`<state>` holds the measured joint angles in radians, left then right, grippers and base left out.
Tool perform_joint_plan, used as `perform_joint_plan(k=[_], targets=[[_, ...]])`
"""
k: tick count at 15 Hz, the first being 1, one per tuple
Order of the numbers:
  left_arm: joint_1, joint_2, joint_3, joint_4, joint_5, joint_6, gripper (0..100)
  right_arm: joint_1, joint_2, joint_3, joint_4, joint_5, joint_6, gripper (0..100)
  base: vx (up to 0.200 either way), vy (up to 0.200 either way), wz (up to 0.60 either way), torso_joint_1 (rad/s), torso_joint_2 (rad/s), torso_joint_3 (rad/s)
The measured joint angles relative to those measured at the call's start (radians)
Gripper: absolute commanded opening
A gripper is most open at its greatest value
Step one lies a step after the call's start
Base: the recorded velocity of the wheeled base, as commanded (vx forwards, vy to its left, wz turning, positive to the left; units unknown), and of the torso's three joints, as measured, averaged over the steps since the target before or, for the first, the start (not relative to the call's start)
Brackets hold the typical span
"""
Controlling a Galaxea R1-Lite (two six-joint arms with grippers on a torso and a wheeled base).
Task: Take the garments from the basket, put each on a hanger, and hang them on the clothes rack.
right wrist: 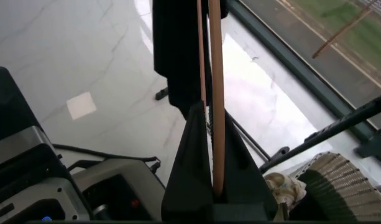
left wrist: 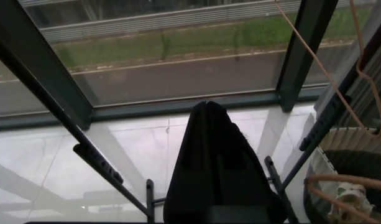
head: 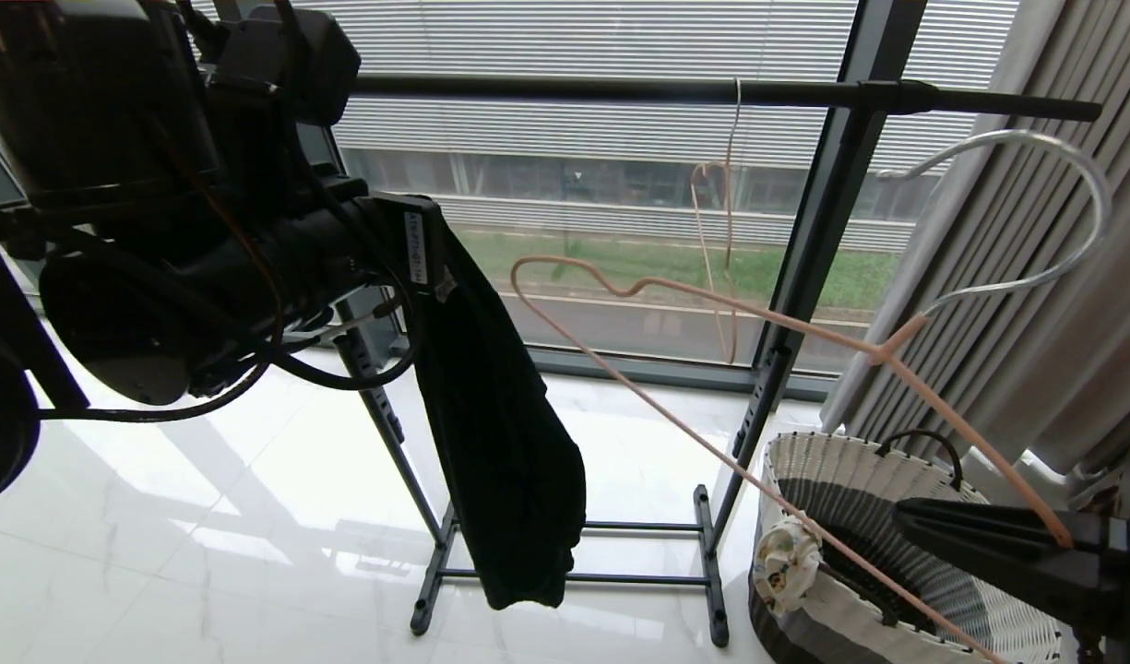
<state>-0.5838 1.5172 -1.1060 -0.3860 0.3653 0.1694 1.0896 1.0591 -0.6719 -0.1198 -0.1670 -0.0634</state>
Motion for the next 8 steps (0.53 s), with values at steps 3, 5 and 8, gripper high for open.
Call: perform_joint_plan(k=[3,5,8], targets=[[-0.008,0.034,-0.013,-0.034,0.000,-0.002,0,0.051,0.057,0.003,-0.016,0.000,0.001,0,0.000,0.000,0.00,0.000,0.00,0.000],[-0.007,0.053,-0.014,-0.074,0.003,0.003,0,0.057,0.072,0.005,-0.017,0.000,0.001,0,0.000,0.000,0.00,0.000,0.00,0.000],[-0.014,0.068,-0.012,-0.084,0.005,0.005,0,0.059,0.083,0.006,-0.022,0.000,0.002,0,0.000,0.000,0.00,0.000,0.00,0.000]])
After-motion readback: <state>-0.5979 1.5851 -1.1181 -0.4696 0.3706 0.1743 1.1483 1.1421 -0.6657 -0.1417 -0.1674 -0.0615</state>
